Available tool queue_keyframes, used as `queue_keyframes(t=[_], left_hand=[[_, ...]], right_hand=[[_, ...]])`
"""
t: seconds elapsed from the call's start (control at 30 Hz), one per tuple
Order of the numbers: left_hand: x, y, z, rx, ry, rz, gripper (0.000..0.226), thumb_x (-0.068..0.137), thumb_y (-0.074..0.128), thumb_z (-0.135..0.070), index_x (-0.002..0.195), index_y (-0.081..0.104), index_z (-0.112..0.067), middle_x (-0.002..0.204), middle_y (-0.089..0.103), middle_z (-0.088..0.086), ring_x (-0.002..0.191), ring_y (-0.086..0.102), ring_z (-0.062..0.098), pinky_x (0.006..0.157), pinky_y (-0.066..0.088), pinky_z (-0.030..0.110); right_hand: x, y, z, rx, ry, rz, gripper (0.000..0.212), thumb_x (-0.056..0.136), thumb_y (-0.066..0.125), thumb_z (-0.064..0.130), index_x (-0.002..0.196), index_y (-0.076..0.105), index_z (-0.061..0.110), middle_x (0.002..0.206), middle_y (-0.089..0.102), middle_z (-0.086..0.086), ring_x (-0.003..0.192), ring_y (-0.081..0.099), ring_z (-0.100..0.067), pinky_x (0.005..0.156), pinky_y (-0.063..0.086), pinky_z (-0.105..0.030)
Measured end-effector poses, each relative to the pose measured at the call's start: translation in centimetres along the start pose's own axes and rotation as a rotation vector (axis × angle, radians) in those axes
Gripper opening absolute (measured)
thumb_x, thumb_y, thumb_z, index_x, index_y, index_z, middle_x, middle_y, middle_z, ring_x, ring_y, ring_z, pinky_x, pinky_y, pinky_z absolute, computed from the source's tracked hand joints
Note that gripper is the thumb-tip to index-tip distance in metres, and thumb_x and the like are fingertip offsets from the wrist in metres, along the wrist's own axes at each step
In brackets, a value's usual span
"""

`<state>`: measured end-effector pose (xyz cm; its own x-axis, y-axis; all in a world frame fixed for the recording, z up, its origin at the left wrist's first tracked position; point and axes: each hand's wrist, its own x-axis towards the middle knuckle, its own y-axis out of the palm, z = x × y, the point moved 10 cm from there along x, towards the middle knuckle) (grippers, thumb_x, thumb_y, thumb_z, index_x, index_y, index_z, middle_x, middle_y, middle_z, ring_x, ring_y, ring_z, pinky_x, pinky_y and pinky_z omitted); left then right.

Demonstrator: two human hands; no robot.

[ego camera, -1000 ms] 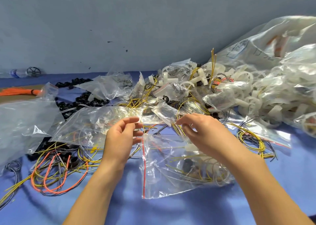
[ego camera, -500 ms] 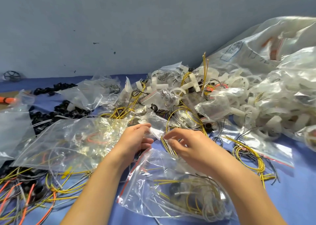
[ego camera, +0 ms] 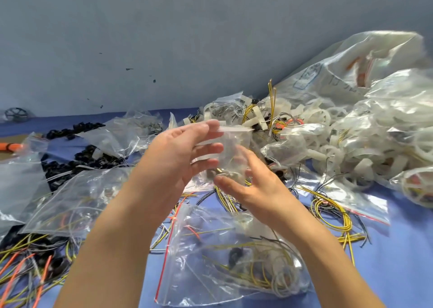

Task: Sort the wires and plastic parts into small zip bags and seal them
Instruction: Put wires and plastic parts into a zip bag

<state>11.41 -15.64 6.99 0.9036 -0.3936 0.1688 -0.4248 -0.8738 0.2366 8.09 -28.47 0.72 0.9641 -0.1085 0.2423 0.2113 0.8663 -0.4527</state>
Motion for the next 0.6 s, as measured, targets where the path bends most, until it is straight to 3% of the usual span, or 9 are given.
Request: queue_keyframes(t=[0.1, 0.2, 0.3, 0.4, 0.47, 0.6], left_hand=[[-1.7, 1.6, -1.7, -0.002, 0.076, 0.095, 0.020, 0.093, 0.055, -0.018, 0.105, 0.071, -0.014, 0.103, 0.074, 0.007, 0.078, 0.071, 0.017, 0.060, 0.055, 0.023], [-2.3, -1.2, -2.0, 0.105, 0.168, -0.071, 0.022, 0.099, 0.051, -0.019, 0.117, 0.062, -0.022, 0.102, 0.075, 0.003, 0.076, 0.070, 0.014, 0.060, 0.056, 0.023], [-2.6, -4.2, 1.2, 0.226, -0.002, -0.195, 0.016, 0.096, 0.055, -0.027, 0.108, 0.065, -0.024, 0.099, 0.074, 0.002, 0.074, 0.069, 0.012, 0.060, 0.056, 0.026], [-3.9, -3.1, 5.3, 0.213, -0.199, 0.022, 0.028, 0.079, 0.066, -0.043, 0.098, 0.074, -0.023, 0.099, 0.074, 0.004, 0.080, 0.071, 0.016, 0.061, 0.056, 0.028], [-5.0, -2.2, 6.0, 0.218, -0.189, 0.112, 0.030, 0.079, 0.069, -0.041, 0.103, 0.073, -0.023, 0.102, 0.074, 0.006, 0.086, 0.071, 0.019, 0.065, 0.056, 0.027], [-5.2, -3.2, 5.6, 0.246, -0.105, 0.048, 0.018, 0.081, 0.070, -0.028, 0.097, 0.070, -0.021, 0.096, 0.074, 0.008, 0.081, 0.070, 0.019, 0.062, 0.053, 0.023]], right_hand=[[-0.7, -0.1, 2.2, 0.227, -0.088, -0.028, 0.021, 0.095, 0.062, 0.030, 0.114, 0.068, 0.023, 0.096, 0.074, 0.004, 0.088, 0.067, -0.007, 0.078, 0.052, -0.024], [-1.6, 0.6, 1.9, 0.548, 0.031, -0.001, 0.017, 0.095, 0.059, 0.020, 0.102, 0.071, 0.011, 0.079, 0.073, -0.004, 0.071, 0.070, -0.014, 0.061, 0.054, -0.022], [-2.3, 1.9, 1.3, 0.712, 0.145, 0.025, 0.012, 0.095, 0.060, 0.020, 0.101, 0.066, 0.010, 0.075, 0.072, -0.006, 0.067, 0.072, -0.023, 0.056, 0.055, -0.024], [-2.6, 2.6, 1.3, 0.718, 0.163, 0.029, 0.019, 0.097, 0.058, 0.019, 0.105, 0.060, 0.001, 0.073, 0.070, -0.009, 0.064, 0.070, -0.023, 0.054, 0.054, -0.024], [-2.6, 2.8, 1.6, 0.696, 0.153, 0.034, 0.021, 0.096, 0.060, 0.019, 0.103, 0.060, 0.000, 0.074, 0.070, -0.011, 0.064, 0.069, -0.024, 0.056, 0.055, -0.026], [-2.9, 3.2, 2.4, 0.637, 0.105, 0.100, 0.016, 0.094, 0.062, 0.020, 0.102, 0.064, 0.007, 0.083, 0.073, -0.011, 0.072, 0.072, -0.025, 0.061, 0.056, -0.027]])
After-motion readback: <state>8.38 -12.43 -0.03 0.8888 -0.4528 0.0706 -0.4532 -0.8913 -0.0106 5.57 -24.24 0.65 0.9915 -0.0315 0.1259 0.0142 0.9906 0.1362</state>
